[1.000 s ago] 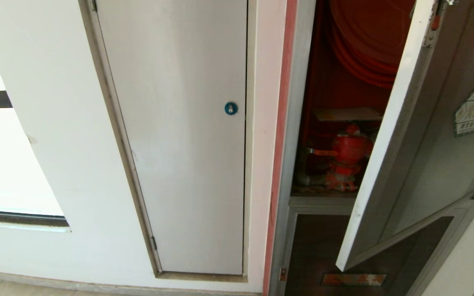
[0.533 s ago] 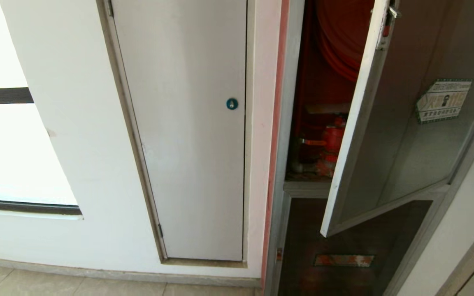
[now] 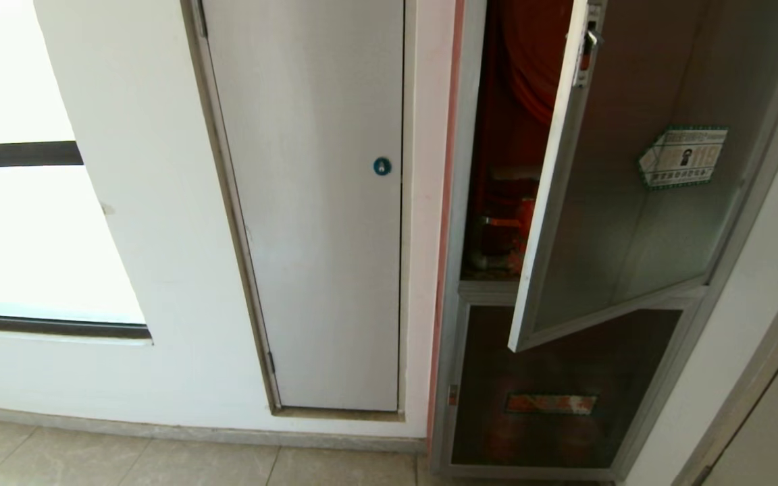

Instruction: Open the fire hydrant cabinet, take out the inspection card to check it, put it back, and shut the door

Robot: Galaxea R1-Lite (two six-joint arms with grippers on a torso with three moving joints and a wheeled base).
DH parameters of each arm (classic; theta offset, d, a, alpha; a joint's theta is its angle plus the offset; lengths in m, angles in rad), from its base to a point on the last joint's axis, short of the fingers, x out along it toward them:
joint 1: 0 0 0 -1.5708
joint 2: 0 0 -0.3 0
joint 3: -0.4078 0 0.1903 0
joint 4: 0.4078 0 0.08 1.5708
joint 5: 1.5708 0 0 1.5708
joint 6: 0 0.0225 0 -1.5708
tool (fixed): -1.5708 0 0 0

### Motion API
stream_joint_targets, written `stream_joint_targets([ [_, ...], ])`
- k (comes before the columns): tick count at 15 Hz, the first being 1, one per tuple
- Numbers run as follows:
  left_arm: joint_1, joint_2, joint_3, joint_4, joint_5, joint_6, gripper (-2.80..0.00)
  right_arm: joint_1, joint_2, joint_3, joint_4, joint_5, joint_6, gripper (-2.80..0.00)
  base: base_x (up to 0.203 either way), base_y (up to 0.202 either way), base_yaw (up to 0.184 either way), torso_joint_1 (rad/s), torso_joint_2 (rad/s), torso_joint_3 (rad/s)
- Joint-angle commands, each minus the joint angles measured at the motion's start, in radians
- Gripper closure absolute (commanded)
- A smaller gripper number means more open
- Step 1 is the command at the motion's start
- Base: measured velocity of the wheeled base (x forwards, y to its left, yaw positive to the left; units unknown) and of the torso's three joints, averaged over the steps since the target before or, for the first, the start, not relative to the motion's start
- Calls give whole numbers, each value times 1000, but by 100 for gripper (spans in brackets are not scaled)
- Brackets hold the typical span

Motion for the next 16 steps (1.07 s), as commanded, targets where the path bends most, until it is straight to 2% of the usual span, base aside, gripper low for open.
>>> stream_joint_targets([
  [1,0,1,2,-2,1,-25,0,-1,0,0,0,0,0,0,0,0,0,0,0,0],
  [5,0,1,2,-2,5,-45,0,0,0,0,0,0,0,0,0,0,0,0,0,0],
  [8,0,1,3,-2,14,-103,0,0,0,0,0,0,0,0,0,0,0,0,0,0],
  [16,0,1,3,-3,18,-104,0,0,0,0,-2,0,-3,0,0,0,0,0,0,0],
])
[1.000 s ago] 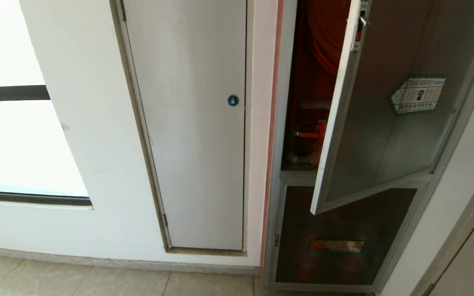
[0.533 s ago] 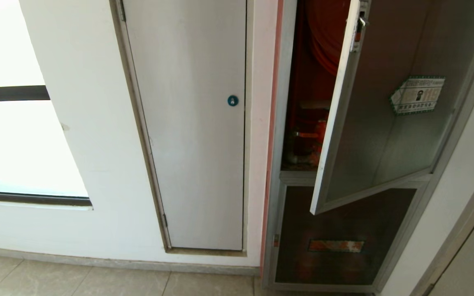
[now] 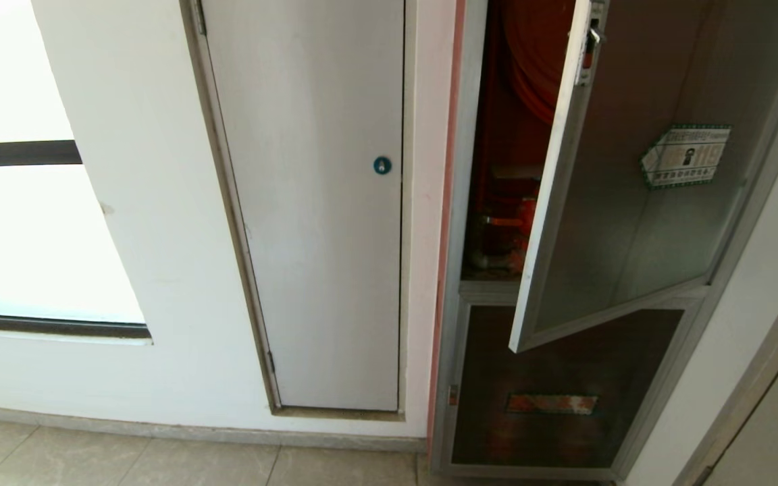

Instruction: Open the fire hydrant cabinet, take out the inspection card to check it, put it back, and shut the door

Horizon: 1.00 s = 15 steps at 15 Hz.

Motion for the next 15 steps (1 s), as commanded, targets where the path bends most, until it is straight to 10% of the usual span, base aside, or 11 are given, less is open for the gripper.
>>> stream_joint_targets([
  [1,0,1,0,1,0,0,0,0,0,0,-1,0,-3,0,0,0,0,0,0,0],
  [15,0,1,0,0,0,0,0,-1,313,-276,16,6,12,0,0,0,0,0,0,0],
])
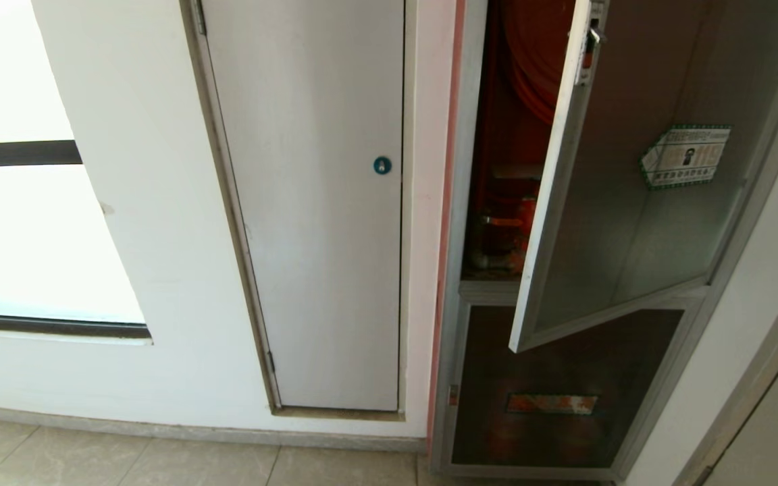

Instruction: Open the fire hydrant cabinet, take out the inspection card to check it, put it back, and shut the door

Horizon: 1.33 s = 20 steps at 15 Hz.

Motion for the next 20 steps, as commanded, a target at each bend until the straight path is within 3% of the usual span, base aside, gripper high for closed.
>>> stream_joint_targets([
  [1,0,1,0,0,0,0,0,0,207,-108,-2,5,2,0,0,0,0,0,0,0],
  [7,0,1,0,0,0,0,0,18,642,-368,-45,43,9,0,0,0,0,0,0,0],
  [14,0,1,0,0,0,0,0,240,1216,-753,-198,39,90,0,0,0,0,0,0,0],
  [17,0,1,0,2,0,0,0,329,1384,-925,-226,-35,120,0,0,0,0,0,0,0],
  [20,0,1,0,0,0,0,0,434,1540,-1041,-308,-196,139,0,0,0,0,0,0,0],
])
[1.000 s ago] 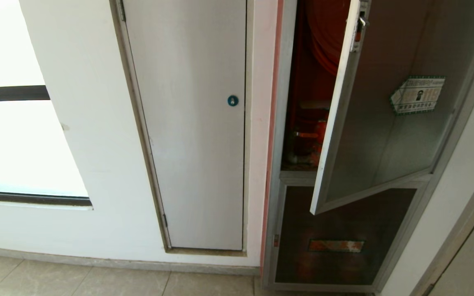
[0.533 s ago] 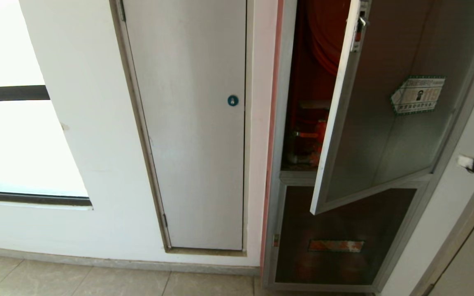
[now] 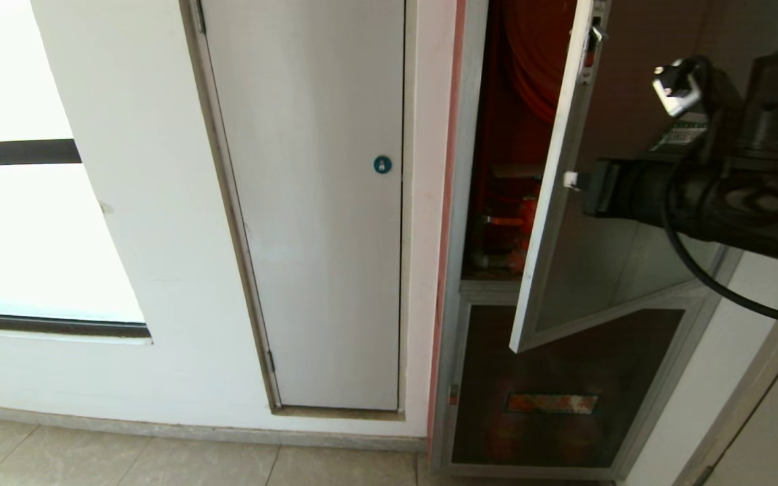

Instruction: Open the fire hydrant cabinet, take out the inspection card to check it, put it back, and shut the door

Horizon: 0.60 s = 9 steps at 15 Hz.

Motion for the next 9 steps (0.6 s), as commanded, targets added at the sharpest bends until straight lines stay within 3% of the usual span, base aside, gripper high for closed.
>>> stream_joint_targets([
  [1,0,1,0,0,0,0,0,90,182,-95,-67,-139,4,0,0,0,0,0,0,0],
  [5,0,1,0,0,0,0,0,160,315,-233,-126,-501,-34,0,0,0,0,0,0,0],
  [7,0,1,0,0,0,0,0,168,370,-336,-131,-630,-41,0,0,0,0,0,0,0],
  [9,0,1,0,2,0,0,0,175,418,-408,-134,-708,-48,0,0,0,0,0,0,0],
])
